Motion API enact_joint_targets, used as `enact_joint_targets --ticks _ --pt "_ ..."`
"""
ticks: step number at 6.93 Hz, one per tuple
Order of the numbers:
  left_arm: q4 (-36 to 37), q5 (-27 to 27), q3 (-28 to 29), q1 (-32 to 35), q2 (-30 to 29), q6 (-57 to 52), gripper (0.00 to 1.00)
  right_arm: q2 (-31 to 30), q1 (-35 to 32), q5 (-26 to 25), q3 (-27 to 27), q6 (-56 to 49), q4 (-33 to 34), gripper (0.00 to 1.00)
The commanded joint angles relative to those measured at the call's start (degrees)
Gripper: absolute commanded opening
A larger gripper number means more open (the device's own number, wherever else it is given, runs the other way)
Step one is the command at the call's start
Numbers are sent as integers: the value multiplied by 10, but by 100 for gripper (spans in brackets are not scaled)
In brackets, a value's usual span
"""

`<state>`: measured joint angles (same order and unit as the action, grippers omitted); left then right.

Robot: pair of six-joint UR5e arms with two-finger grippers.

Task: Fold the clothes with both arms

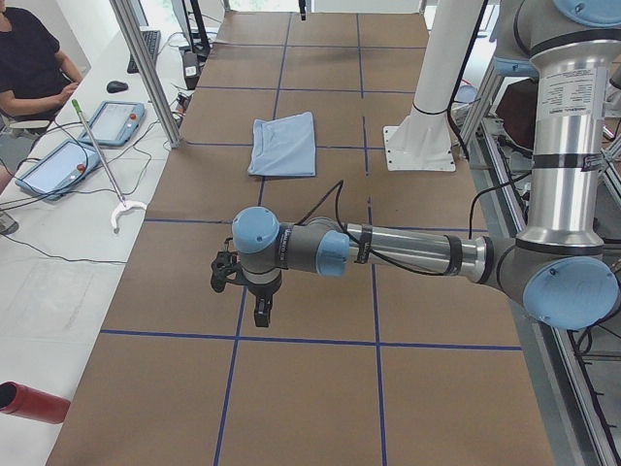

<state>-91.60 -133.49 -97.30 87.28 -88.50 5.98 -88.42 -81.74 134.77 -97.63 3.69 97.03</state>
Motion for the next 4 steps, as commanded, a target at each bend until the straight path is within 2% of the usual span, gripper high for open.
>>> enact_joint_targets --ticks 1,4 --pt "-1 34 -3 0 -2 0 100 4 0 0 0 0 0 100" --pt "-2 32 -3 0 -2 0 100 7 1 0 -4 0 -1 100"
